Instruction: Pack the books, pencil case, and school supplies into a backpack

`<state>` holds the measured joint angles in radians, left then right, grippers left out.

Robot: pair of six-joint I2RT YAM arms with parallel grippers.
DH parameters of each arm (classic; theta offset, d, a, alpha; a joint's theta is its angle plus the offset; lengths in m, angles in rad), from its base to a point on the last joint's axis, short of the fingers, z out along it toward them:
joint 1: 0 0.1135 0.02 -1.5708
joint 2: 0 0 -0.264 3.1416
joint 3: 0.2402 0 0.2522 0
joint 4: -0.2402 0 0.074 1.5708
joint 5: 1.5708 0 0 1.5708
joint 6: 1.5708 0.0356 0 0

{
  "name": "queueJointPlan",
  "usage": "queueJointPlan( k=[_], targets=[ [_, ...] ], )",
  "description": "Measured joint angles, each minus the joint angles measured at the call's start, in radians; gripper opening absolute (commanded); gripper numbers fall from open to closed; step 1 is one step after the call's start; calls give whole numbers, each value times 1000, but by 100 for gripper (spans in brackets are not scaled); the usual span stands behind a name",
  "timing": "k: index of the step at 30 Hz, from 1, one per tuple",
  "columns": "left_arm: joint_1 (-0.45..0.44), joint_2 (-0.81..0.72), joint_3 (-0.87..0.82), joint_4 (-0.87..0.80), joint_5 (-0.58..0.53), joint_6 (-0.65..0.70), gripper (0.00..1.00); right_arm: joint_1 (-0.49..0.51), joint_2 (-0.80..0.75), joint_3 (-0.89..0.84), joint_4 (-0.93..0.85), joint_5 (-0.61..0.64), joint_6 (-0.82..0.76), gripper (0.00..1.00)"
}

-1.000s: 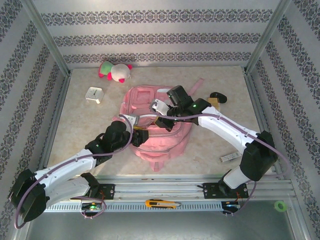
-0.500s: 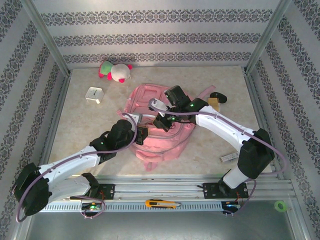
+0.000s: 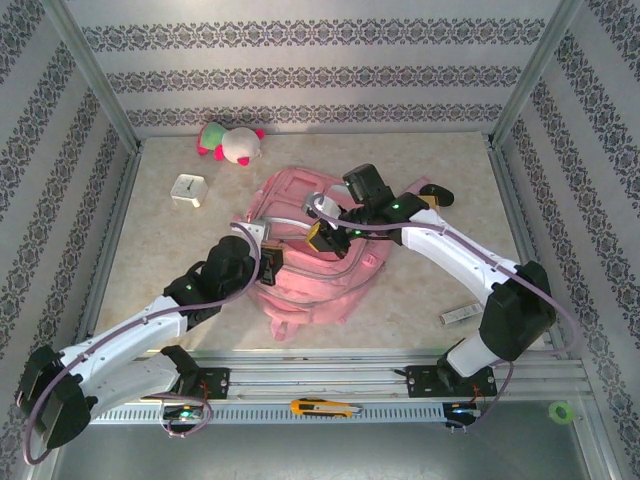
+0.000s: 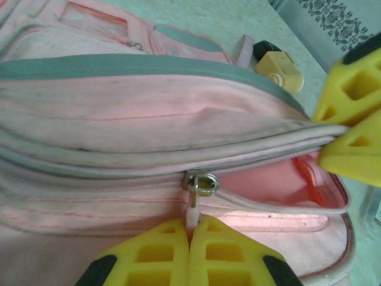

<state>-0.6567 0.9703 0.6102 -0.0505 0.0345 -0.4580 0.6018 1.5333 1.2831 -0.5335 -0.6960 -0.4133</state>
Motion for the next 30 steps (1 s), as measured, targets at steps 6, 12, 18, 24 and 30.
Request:
queueJointPlan(
  k=[6,12,18,24,30],
  targets=[
    [128,-10,17,-69,34,74,0,-51,-27,-5,-32,-31,-92,0],
    [200,-16,31,-135,72,172,0,-56,-46,-5,-102,-38,-202,0],
    [271,50,36,-126,146,277,4,-56,-48,-5,-143,-60,-320,0],
    [320,164,87,-97,188,417,42,-64,-48,-5,-159,-75,-357,0],
    [346,128,103,-122,329,655,66,-85,-37,22,-205,-107,-377,0]
  ],
)
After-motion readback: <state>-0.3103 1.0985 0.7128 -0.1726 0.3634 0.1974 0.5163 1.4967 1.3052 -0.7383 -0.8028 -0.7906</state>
